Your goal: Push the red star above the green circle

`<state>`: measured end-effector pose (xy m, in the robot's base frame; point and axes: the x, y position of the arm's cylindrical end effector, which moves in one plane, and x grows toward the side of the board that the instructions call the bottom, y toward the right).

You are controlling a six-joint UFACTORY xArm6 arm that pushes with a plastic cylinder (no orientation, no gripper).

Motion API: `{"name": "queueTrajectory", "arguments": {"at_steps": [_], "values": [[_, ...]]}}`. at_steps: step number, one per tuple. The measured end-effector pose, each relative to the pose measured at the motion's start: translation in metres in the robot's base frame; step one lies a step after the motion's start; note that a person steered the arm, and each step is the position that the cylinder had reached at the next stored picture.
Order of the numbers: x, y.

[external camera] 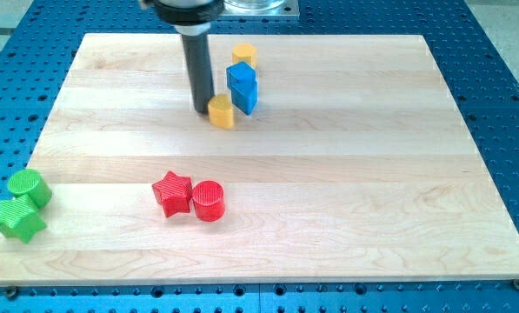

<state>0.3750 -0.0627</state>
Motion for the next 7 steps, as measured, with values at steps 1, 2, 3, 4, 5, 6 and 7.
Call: {"name": "queueTrajectory", "arguments": {"at_steps": [1, 2, 3, 4, 5, 6, 7], "values": [[0.005, 0.001], [0.017, 0.02], [0.021, 0.04], [0.055, -0.031], [0.12, -0.005], [0.156, 0.032], [0.195, 0.065]]}}
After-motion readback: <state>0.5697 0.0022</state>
